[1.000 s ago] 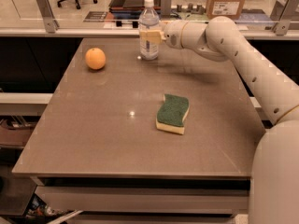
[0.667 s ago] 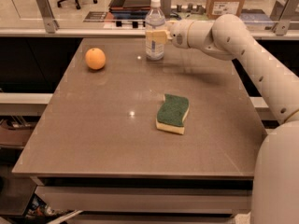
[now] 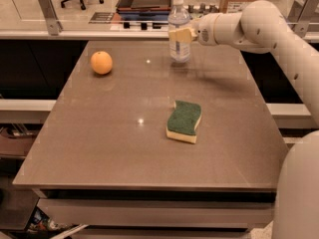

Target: Knock blue plastic bottle over

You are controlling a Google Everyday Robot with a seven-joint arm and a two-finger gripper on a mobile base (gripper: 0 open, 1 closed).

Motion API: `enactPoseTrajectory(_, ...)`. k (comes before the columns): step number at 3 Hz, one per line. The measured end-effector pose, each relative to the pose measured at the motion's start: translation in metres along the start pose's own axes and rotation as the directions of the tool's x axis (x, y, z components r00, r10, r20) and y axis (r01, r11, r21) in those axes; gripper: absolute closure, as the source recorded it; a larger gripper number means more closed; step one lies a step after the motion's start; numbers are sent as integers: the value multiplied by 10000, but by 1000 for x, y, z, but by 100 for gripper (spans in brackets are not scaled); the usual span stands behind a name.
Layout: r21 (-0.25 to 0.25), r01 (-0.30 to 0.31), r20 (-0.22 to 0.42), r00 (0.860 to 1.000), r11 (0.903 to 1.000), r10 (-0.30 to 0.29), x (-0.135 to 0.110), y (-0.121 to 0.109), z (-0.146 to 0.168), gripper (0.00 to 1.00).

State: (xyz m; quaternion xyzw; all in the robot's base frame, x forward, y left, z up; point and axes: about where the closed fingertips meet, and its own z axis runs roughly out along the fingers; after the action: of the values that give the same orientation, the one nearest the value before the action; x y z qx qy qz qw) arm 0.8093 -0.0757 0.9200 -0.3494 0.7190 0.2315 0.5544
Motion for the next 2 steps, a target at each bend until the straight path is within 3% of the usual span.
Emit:
enactPoseTrajectory(1, 458, 184, -671, 9976, 9988, -153, -8, -7, -24, 100)
enactPoseTrajectory(2, 694, 515, -1623, 9859, 9963, -397, -20, -9, -43, 100)
